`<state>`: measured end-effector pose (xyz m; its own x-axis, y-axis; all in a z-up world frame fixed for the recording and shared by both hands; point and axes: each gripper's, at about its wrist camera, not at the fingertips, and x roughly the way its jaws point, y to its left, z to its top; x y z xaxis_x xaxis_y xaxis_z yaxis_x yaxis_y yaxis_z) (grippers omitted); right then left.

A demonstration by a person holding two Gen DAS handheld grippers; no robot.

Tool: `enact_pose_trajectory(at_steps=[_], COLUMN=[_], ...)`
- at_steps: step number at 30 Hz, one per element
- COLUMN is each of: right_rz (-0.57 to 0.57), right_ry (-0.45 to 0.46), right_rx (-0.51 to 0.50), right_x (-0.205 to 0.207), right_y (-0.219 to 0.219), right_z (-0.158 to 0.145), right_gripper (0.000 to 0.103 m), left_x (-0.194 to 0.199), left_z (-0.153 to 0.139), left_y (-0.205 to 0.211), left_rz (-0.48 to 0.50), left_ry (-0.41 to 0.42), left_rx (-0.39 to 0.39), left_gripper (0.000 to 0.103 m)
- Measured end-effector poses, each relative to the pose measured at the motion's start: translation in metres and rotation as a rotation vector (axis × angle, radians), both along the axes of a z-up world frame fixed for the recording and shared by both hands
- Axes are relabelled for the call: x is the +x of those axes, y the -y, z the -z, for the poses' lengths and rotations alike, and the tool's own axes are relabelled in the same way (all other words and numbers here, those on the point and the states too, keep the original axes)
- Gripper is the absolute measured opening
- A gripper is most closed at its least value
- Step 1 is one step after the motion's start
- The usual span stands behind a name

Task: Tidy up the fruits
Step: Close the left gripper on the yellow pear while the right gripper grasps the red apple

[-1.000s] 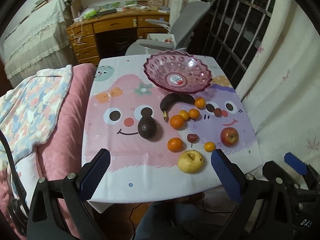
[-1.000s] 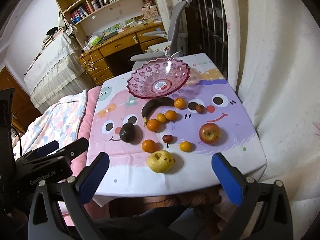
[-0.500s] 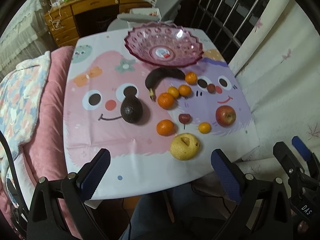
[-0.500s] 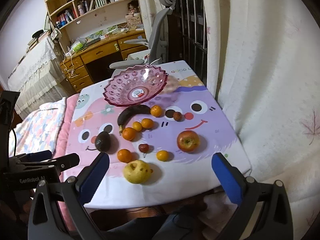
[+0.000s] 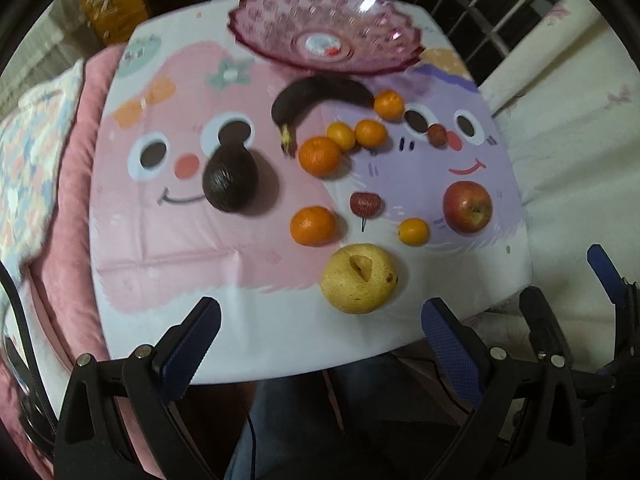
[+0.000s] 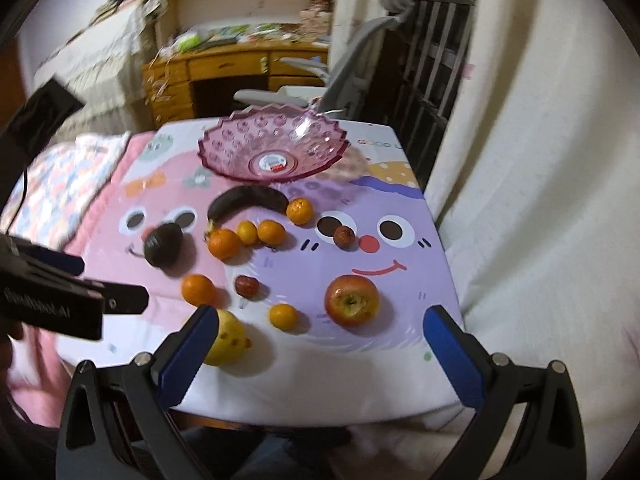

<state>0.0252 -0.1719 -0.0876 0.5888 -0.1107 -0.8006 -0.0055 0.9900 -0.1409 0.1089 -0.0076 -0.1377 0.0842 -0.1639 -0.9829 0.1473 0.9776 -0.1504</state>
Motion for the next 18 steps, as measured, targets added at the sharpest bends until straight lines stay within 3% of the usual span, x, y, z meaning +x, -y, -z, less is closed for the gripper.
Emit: enact_pose_trajectory(at_steps=[10, 18], right_rz=[-0.194, -0.264], right_ry=[-0.051, -0.117], right_rx=[-0.120, -0.106], right_x=[0.035, 0.056], right_y=[0.034, 0.060], right_z=[0.066, 0.107], right_gripper=[0.102, 0.101], left_x=[0.005, 0.010], left_z=[0.067, 0.105], left_y=[0.016, 0.033], left_rz=[-0.208, -0.300], left_ry=[-0.187, -0.274], left_rx=[-0.012, -0.020], left_gripper=[0.099, 0.099])
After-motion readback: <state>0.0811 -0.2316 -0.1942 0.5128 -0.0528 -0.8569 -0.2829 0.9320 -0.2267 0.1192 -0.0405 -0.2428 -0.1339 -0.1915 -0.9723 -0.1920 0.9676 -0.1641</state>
